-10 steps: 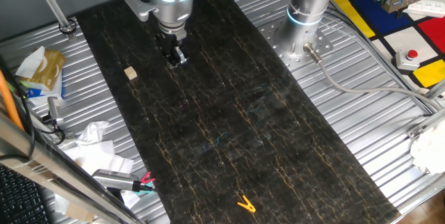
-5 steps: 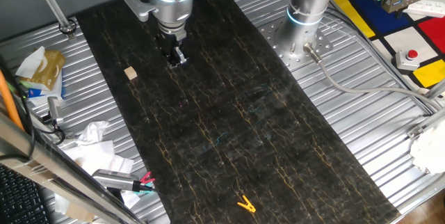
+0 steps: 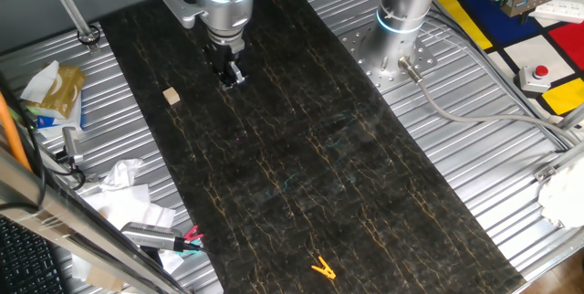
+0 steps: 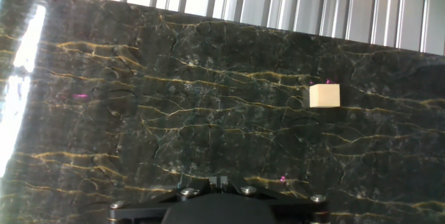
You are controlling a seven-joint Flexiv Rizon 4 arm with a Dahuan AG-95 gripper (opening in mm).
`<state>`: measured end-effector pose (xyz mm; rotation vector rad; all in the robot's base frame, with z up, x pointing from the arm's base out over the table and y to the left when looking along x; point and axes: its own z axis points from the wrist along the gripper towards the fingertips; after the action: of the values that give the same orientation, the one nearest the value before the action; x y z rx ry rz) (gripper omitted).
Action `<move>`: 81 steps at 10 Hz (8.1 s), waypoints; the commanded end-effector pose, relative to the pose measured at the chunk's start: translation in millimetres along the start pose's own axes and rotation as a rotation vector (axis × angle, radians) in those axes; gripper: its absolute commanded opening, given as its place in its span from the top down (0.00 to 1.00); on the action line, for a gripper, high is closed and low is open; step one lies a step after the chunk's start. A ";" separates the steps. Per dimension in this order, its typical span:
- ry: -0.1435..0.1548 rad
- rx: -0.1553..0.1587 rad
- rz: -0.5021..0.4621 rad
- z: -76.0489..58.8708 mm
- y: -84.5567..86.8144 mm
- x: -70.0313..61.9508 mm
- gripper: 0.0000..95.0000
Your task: Use the gripper to push the small block from left to right
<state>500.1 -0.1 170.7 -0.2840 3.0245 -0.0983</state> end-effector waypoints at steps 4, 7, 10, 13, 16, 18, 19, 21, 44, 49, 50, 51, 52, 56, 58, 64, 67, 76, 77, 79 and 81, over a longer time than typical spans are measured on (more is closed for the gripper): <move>-0.002 -0.059 -0.008 -0.1 0.4 -0.2 0.20; -0.001 -0.058 -0.012 -0.1 0.5 -0.3 0.20; -0.002 -0.054 -0.020 1.4 0.2 -0.4 0.20; -0.007 -0.057 -0.016 3.5 -0.4 -3.2 0.20; -0.007 -0.056 -0.013 2.9 -2.2 -10.5 0.20; -0.008 -0.060 -0.034 4.8 -7.9 -18.0 0.20; -0.010 -0.062 -0.048 5.5 -12.0 -20.5 0.20; -0.012 -0.072 -0.075 7.0 -23.5 -27.6 0.20; 0.013 -0.104 -0.073 26.3 -95.3 -96.7 0.20; 0.013 -0.101 -0.064 33.3 -96.3 -109.7 0.20; 0.013 -0.100 -0.059 33.7 -96.5 -111.5 0.20; 0.014 -0.098 -0.057 34.8 -97.2 -114.2 0.20; 0.014 -0.097 -0.059 35.7 -97.8 -115.3 0.20; 0.013 -0.096 -0.053 39.6 -101.0 -120.3 0.20; 0.009 -0.095 -0.053 44.3 -104.6 -119.2 0.20; 0.004 -0.099 -0.062 53.8 -118.3 -110.8 0.20; 0.001 -0.098 -0.062 60.4 -120.8 -103.3 0.40; -0.001 -0.105 -0.055 71.5 -120.5 -89.6 0.20; 0.000 -0.107 -0.051 71.6 -120.4 -89.6 0.20; -0.001 -0.108 -0.051 72.3 -119.4 -89.8 0.20; -0.003 -0.107 -0.045 75.1 -116.0 -90.8 0.20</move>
<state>618.5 -99.8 112.4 -0.3590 3.0269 0.0642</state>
